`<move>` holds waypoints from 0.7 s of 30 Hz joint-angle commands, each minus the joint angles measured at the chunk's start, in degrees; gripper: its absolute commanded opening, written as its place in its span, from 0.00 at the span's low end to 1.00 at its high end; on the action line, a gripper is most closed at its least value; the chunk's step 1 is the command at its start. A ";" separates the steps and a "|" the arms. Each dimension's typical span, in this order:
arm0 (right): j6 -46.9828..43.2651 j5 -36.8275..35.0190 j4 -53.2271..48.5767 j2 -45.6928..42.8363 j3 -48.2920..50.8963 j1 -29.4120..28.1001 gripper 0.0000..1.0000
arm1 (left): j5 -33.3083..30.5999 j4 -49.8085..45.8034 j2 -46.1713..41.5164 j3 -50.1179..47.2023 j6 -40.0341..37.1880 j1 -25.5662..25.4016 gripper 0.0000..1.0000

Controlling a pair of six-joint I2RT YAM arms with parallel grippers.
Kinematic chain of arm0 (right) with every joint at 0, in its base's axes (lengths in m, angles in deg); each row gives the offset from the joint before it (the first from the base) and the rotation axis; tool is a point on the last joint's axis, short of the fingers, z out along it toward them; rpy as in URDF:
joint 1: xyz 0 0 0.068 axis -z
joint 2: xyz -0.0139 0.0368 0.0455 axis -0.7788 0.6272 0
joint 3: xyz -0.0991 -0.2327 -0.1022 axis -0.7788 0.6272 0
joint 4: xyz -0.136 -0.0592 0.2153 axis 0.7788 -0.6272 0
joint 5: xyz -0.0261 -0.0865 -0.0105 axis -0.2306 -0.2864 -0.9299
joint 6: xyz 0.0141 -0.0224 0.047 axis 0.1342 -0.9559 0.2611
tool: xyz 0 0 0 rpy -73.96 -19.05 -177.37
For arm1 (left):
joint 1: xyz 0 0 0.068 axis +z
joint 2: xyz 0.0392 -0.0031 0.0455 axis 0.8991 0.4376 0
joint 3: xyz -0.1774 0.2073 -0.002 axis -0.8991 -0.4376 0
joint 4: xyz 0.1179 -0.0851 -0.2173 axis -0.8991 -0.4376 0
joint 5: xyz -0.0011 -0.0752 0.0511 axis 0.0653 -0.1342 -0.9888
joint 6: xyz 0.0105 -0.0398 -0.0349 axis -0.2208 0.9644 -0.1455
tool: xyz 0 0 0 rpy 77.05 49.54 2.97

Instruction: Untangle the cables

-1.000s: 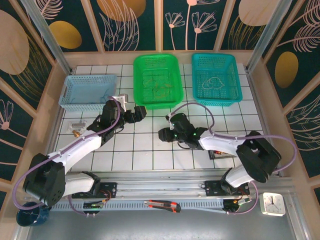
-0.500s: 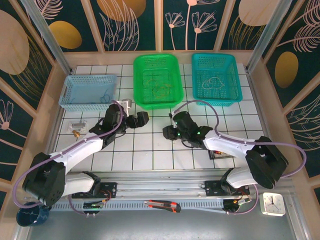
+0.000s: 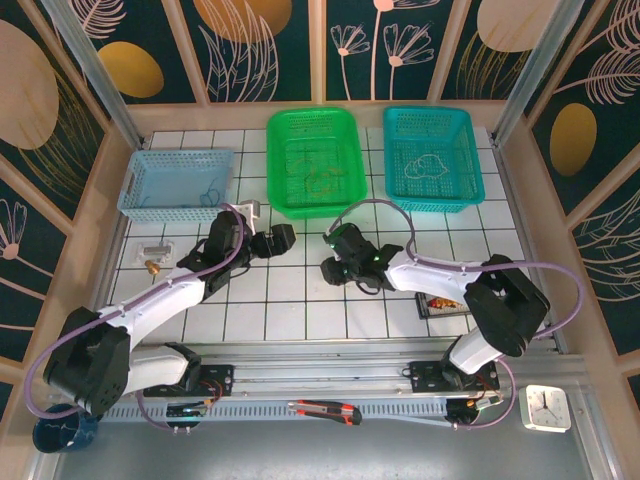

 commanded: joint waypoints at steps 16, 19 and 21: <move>-0.58 -7.56 -1.99 -0.02 2.51 -1.71 0.38 | -0.16 0.74 -0.17 1.56 0.45 -0.14 0.99; -1.05 -9.33 -0.98 1.44 2.28 -1.65 0.38 | -0.16 0.71 -0.12 1.66 0.58 -0.14 0.99; -1.45 -10.25 0.00 2.66 2.40 -1.61 0.38 | -0.18 0.65 -0.21 1.67 0.54 -0.14 0.99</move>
